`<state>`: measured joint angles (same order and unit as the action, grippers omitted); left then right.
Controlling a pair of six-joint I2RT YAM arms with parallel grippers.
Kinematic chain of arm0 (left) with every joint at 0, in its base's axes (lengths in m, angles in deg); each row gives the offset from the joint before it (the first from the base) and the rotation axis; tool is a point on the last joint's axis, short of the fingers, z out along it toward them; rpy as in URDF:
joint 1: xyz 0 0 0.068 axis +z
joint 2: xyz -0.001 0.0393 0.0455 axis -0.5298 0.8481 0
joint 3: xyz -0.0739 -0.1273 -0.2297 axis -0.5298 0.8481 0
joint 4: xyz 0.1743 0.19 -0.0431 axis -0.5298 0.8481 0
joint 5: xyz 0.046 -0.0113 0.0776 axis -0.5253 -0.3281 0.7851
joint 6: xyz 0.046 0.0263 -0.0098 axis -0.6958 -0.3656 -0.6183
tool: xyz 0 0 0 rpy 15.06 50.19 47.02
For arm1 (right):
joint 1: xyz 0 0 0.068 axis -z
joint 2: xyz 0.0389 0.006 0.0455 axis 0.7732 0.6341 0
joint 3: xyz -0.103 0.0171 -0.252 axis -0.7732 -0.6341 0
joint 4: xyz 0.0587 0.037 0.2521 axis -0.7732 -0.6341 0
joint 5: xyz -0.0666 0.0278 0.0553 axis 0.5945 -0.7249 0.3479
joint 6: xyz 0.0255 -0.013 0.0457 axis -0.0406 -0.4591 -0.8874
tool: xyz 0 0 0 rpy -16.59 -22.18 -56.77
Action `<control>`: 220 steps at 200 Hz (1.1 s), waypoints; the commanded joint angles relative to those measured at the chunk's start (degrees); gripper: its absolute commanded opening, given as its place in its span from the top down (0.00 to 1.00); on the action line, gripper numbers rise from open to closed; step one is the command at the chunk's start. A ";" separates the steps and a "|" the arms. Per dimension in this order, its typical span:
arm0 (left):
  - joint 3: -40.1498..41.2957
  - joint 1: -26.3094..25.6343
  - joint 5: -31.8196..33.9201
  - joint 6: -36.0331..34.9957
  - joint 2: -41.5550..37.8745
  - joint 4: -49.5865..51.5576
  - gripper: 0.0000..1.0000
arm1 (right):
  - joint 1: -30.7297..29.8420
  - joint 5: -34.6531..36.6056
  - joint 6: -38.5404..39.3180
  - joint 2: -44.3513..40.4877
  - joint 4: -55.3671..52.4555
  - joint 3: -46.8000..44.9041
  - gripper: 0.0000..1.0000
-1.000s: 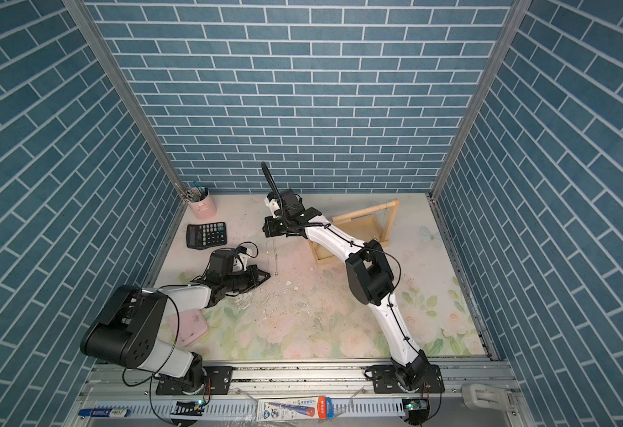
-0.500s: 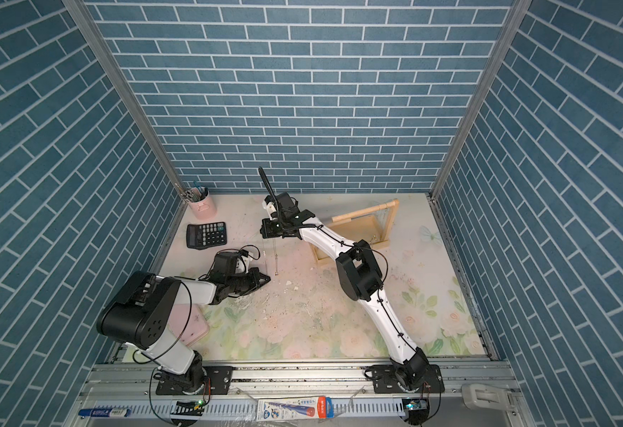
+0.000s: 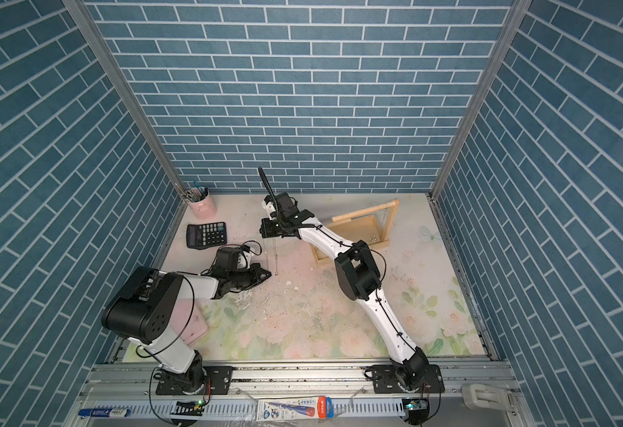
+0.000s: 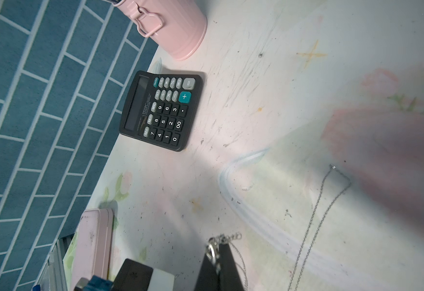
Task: Take the necklace off the jewelry display stand
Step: Place the necklace at the center of the board.
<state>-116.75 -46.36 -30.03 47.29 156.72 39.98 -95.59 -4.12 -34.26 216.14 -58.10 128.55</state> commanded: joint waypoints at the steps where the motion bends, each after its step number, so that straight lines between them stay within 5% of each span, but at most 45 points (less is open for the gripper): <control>1: -1.45 0.31 0.47 -1.47 1.21 2.17 1.00 | 0.21 0.09 -0.55 1.12 -1.21 1.38 1.00; 220: -3.84 -1.45 1.03 -2.91 3.52 7.20 0.94 | 0.74 0.77 -0.91 -0.47 -1.91 -0.28 1.00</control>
<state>-120.44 -47.52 -30.16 45.69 159.39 42.58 -95.09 -3.88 -34.26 216.14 -58.56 128.53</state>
